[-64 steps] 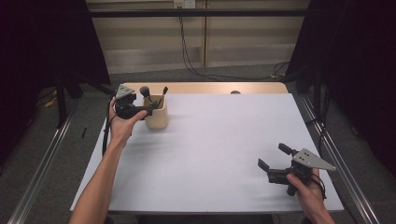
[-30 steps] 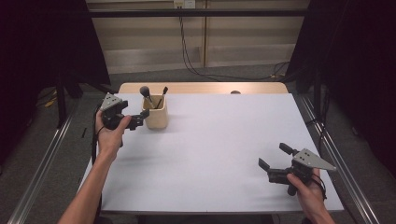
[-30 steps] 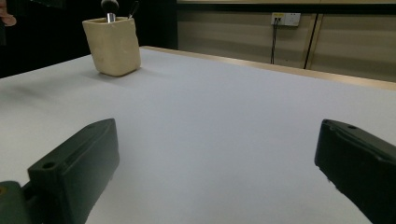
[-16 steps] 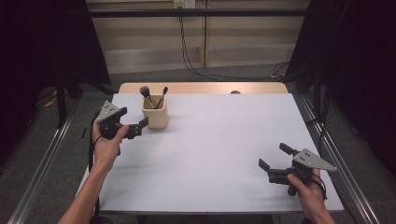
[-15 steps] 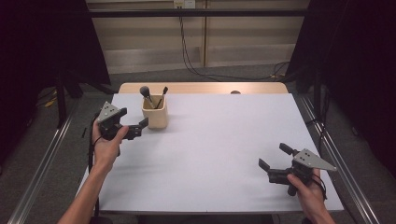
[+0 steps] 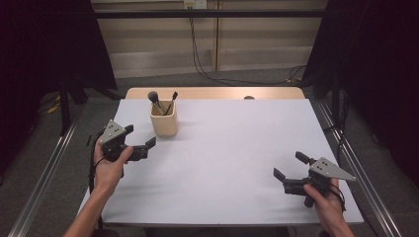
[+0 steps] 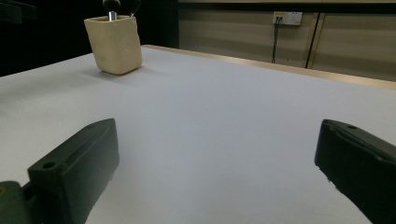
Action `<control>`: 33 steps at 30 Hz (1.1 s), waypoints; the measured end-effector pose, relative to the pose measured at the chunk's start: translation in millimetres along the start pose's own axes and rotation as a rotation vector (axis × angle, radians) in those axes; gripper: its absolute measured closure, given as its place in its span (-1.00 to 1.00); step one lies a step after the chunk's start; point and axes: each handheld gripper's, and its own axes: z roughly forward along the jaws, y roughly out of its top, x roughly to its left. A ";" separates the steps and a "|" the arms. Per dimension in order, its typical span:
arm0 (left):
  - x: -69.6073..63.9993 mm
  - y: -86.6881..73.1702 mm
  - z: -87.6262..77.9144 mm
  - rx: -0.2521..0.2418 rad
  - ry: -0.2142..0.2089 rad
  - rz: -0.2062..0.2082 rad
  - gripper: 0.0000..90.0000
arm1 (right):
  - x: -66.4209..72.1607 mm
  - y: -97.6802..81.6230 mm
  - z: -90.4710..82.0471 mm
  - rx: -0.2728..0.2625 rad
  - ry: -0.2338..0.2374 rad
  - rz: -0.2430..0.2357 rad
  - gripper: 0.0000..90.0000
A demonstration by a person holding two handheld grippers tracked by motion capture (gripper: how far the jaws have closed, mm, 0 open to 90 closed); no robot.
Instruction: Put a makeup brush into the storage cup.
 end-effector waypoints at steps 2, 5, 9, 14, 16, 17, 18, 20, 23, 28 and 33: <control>-2.4 -2.4 -3.9 -0.024 0.006 -0.002 -0.89 | -0.5 -0.1 -0.6 -0.001 0.000 -0.008 -1.00; -6.5 -6.2 -9.6 -0.032 0.006 0.002 -0.90 | -0.5 -0.1 -0.7 -0.003 -0.003 -0.001 -1.00; -14.4 -8.2 -18.7 -0.032 0.002 0.028 -0.89 | 0.1 -0.1 -0.9 -0.003 -0.002 -0.001 -1.00; -19.6 -15.5 -27.9 -0.029 0.006 0.031 -0.89 | 0.5 0.0 -0.6 -0.002 -0.001 -0.002 -1.00; -21.4 -17.5 -31.1 -0.033 0.013 0.028 -0.91 | 0.4 0.0 -0.4 -0.001 -0.002 -0.001 -1.00; -21.8 -18.3 -32.6 -0.030 0.019 0.034 -0.91 | 0.4 0.0 -0.3 -0.001 -0.001 0.000 -1.00; -22.6 -19.1 -33.6 -0.026 0.029 0.034 -0.91 | 0.5 0.0 -0.2 -0.001 -0.001 0.000 -1.00; -24.2 -20.8 -35.8 -0.023 0.030 0.035 -0.91 | 0.7 0.0 -0.4 0.000 0.000 -0.003 -1.00; -28.0 -23.6 -41.2 -0.034 0.025 0.026 -0.91 | 0.7 -0.1 -1.1 -0.001 0.000 -0.010 -1.00; -36.5 -31.7 -51.0 -0.037 0.009 0.015 -0.91 | 0.6 -0.2 -3.0 -0.002 -0.004 -0.005 -1.00; -47.0 -35.4 -58.2 -0.041 -0.018 0.027 -0.91 | 1.0 -0.3 -3.8 -0.004 -0.008 0.000 -1.00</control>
